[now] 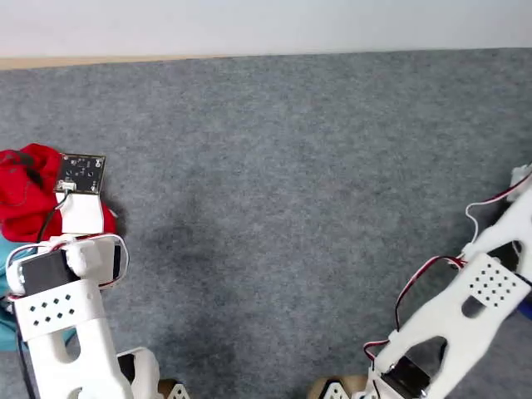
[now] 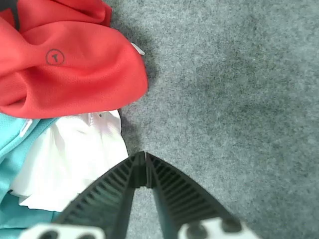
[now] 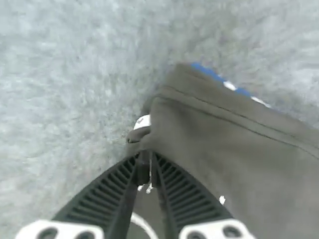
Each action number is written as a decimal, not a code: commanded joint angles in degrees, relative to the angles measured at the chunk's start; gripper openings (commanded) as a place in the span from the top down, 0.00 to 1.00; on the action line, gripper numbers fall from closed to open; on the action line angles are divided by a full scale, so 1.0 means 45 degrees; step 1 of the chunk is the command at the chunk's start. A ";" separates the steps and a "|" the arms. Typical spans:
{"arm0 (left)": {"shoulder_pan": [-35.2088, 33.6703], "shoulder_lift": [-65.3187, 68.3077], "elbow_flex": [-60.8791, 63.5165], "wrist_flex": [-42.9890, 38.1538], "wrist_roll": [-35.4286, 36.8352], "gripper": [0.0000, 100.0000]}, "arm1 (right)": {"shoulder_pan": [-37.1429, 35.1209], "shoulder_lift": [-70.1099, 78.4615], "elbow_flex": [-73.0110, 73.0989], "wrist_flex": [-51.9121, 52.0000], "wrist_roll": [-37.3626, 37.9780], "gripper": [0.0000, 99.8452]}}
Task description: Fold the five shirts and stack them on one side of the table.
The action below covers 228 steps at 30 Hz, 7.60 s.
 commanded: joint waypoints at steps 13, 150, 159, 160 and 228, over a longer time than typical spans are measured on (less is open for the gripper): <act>0.0527 -0.0234 -0.0205 0.0313 -0.0098 0.99 | -0.0459 -0.4835 0.4396 0.0928 -0.0352 0.99; -0.3302 1.5277 -2.1753 0.3810 0.0957 0.83 | -1.5873 -1.3685 1.9673 -0.2589 -0.0352 0.81; -0.3360 1.5160 -1.9858 0.3810 0.0977 0.83 | -1.7807 -1.2532 1.9673 -0.4816 0.1016 0.81; -0.3360 1.5160 -1.9780 0.3810 0.0977 0.83 | -1.7905 -1.2435 1.9673 -0.5031 0.1094 0.81; -0.1954 1.5179 -1.8491 0.3810 0.0996 0.93 | -1.7495 -1.3314 1.8090 0.0811 0.4063 0.96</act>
